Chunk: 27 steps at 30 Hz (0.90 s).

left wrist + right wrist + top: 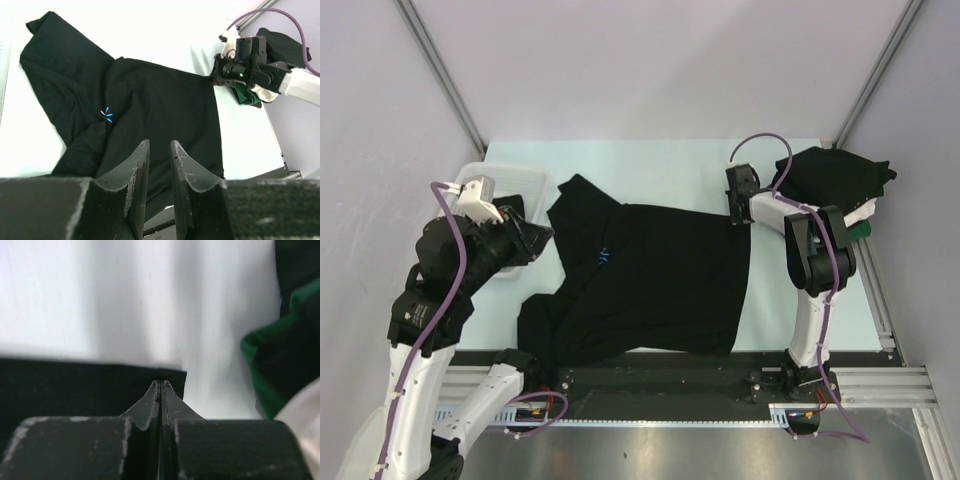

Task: Fold and stack the t-shirts
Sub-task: Flatten out the tshirt

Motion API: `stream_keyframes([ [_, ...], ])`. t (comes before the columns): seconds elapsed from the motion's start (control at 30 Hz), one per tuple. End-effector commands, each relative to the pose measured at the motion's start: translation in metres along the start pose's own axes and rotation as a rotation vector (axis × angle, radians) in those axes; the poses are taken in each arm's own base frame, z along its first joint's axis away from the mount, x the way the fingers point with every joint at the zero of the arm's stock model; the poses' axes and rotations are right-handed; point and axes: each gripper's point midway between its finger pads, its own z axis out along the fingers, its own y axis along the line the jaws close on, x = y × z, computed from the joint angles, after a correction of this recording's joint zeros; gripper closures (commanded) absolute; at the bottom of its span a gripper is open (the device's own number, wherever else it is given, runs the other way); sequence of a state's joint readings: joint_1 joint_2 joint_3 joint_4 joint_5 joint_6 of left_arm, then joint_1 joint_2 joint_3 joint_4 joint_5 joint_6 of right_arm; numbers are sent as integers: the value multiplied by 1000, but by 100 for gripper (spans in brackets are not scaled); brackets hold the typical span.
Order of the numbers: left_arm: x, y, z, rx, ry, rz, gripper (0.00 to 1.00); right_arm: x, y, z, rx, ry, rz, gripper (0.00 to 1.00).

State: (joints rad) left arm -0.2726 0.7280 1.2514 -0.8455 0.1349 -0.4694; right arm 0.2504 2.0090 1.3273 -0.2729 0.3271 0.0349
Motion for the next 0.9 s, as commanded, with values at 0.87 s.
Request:
stream_keyframes([
  [0.87, -27, -18, -4, 67, -75, 17, 72, -6, -31, 10, 108, 158, -26, 70],
])
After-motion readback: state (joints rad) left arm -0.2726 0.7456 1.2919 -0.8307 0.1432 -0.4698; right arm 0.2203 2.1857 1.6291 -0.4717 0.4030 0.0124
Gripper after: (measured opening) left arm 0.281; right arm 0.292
